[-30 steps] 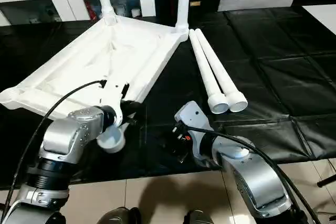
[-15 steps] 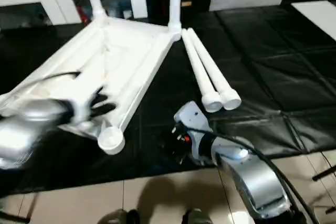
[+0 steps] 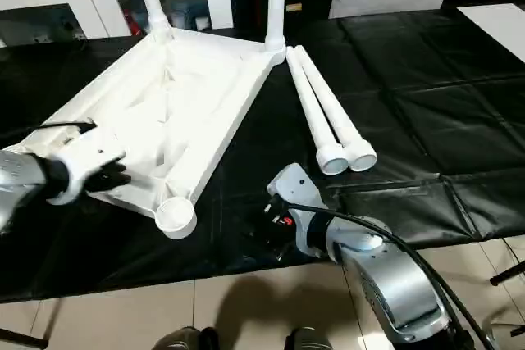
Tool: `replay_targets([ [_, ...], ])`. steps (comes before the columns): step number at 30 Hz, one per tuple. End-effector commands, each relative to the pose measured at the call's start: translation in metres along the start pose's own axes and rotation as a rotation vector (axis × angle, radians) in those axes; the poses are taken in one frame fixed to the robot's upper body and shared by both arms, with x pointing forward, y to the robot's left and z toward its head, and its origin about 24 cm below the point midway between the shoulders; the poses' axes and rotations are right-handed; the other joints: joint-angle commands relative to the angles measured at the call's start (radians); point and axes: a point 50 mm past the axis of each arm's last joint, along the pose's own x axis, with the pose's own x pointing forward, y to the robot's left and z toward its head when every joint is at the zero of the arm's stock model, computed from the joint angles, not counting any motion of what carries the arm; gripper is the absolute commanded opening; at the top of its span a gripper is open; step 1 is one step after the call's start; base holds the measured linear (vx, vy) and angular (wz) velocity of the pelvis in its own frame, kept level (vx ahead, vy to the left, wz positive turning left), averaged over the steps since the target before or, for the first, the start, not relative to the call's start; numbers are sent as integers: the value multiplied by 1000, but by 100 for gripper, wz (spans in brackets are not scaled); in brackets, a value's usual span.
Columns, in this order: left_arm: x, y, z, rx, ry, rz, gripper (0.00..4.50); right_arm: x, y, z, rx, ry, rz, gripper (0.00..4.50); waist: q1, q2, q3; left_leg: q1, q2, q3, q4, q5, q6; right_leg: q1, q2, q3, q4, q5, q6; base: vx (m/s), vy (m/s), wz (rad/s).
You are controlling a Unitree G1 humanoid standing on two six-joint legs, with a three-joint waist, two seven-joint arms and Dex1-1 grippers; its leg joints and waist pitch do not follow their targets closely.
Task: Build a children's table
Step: Rotate table base
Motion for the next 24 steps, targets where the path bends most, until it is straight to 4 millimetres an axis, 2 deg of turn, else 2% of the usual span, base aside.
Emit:
replay_targets([
  [1, 3, 1, -2, 30, 27, -8, 35, 5, -6, -1, -2, 10, -61, 450, -1, 9, -64, 32, 59, -38, -81, -350, -20, 33, -75, 62, -77, -324, -169, 0, 0, 0],
  [2, 5, 0, -5, 37, 44, -21, 35, 7, -10, -1, 7, 17, -100, 450, -1, 9, -64, 32, 59, -38, -81, -350, -20, 33, -75, 62, -77, -324, -169, 0, 0, 0],
  [3, 6, -1, -8, 58, 71, -37, 12, 11, -15, -1, 0, 22, -141, 450, -2, 25, -62, 29, 56, -42, -82, -360, -27, 34, -78, 60, -75, -334, -173, 0, 0, 0],
  [4, 6, -1, -10, 70, 87, -54, 12, 14, -19, 0, 4, 19, -166, 450, -8, 15, -63, 31, 57, -41, -82, -371, -32, 32, -75, 60, -77, -335, -173, 0, 0, 0],
  [6, 4, -2, -11, 72, 96, -95, 6, 20, -22, 5, 36, -7, -178, 450, -4, 16, -64, 34, 57, -40, -81, -363, -32, 32, -78, 63, -76, -322, -179, 0, 0, 0],
  [8, 3, -9, -9, 80, 83, -178, 6, 31, -28, 12, 43, -35, -201, 450, -8, 15, -65, 30, 57, -41, -80, -334, -25, 35, -79, 61, -69, -291, -198, 0, 0, 0],
  [9, 3, -16, -7, 94, 72, -254, 6, 40, -31, 16, 65, -60, -220, 450, -11, 10, -67, 30, 59, -39, -80, -318, -22, 35, -80, 63, -67, -274, -205, 0, 0, 0],
  [12, 4, -25, -4, 109, 49, -326, 6, 51, -35, 17, 82, -45, -235, 450, -13, 15, -67, 32, 60, -36, -79, -289, -20, 34, -76, 63, -60, -230, -220, 0, 0, 0],
  [13, 4, -27, -3, 115, 40, -342, 6, 54, -35, 16, 86, -36, -232, 450, -15, 17, -71, 32, 60, -34, -77, -260, -19, 38, -73, 62, -53, -170, -232, 0, 0, 0],
  [17, 3, -39, 5, 117, -9, -422, 6, 73, -35, 11, 68, 52, -216, 450, -19, 16, -73, 27, 55, -31, -72, -198, -6, 47, -75, 60, -43, -101, -257, 0, 0, 0],
  [21, -2, -53, 15, 110, -63, -526, 6, 90, -34, 8, 47, 84, -188, 450, -25, 14, -67, 24, 57, -30, -72, -205, 7, 49, -79, 61, -47, -130, -257, 0, 0, 0],
  [22, -3, -57, 17, 110, -75, -547, 6, 95, -34, 6, 44, 99, -186, 450, -27, 15, -63, 29, 59, -30, -74, -243, -1, 45, -78, 61, -51, -180, -256, 0, 0, 0],
  [24, -3, -62, 19, 112, -83, -560, 6, 100, -32, 2, 40, 122, -172, 450, -27, 14, -59, 31, 60, -28, -75, -274, -8, 42, -76, 62, -55, -220, -250, 0, 0, 0],
])
